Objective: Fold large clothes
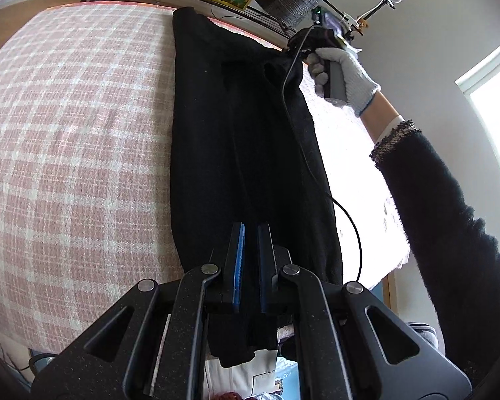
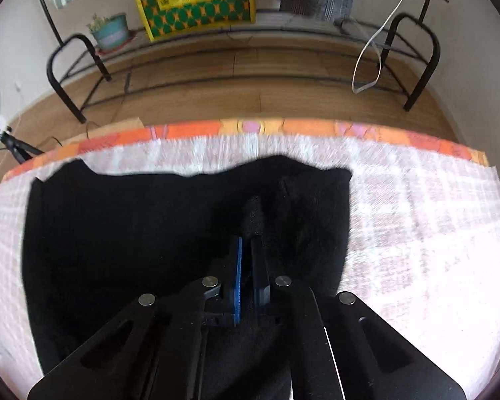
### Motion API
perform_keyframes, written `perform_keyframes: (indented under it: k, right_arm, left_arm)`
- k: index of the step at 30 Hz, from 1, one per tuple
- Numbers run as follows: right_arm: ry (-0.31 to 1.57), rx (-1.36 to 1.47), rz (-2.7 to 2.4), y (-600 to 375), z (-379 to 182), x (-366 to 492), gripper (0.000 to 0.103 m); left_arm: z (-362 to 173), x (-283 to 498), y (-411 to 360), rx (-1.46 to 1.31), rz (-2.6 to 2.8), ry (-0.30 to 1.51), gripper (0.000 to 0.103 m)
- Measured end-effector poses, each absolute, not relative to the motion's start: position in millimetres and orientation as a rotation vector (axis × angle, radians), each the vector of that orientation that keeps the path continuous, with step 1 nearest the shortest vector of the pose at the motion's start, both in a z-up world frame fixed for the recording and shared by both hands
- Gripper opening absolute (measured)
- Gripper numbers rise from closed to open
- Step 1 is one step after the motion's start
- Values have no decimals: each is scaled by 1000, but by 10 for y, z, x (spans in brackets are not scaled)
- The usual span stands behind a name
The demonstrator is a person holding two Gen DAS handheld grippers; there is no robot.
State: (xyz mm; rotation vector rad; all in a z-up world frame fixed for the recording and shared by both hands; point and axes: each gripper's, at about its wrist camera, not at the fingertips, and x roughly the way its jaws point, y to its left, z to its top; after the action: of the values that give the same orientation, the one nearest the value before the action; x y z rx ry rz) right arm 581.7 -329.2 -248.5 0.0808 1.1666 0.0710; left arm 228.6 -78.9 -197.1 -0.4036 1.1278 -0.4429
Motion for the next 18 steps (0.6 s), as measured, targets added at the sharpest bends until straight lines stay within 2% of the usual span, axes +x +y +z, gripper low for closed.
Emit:
perform_keyframes:
  k: [6,11,15,18]
  right_arm:
    - [1036,57,130,-3202,-2141,5764,3]
    - [1055,-6,180,-2859,-2558,5958,3]
    - [1051,66,250,-2918,-2693,5972,16]
    - [1009,217,302,-3185,-2429,5858,16]
  left_arm:
    - [-1978,2264,-782,-396,-436,1127,4]
    - [-1970,2269,-755,-384,-421,1127,4]
    - [-1902,2267,-753,-357,-419,1101,4]
    - [-1857,2252,-746,-338,-414,1082,4]
